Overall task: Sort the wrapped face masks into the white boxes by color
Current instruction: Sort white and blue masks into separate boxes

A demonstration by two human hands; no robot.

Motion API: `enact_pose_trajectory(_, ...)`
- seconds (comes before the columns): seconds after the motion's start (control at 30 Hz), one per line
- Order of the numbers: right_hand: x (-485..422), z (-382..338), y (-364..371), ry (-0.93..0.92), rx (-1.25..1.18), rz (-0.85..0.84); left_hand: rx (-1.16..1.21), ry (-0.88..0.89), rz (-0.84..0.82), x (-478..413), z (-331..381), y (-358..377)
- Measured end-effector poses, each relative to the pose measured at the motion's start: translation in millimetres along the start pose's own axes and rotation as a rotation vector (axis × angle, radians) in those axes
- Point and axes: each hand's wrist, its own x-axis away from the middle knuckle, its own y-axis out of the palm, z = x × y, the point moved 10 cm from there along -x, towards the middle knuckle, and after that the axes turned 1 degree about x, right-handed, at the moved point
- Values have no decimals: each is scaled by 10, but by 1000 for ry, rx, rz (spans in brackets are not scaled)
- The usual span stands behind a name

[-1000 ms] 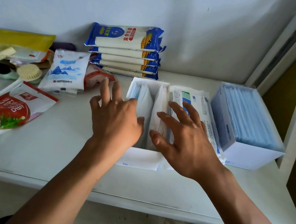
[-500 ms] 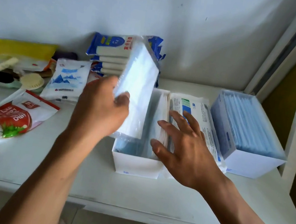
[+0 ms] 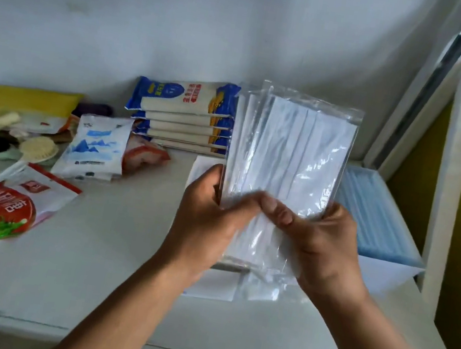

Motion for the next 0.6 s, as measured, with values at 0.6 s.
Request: enact_pose_trajectory(0.6,-84,-28,-451,74,-9,216,338,-273,0,46,-340,142)
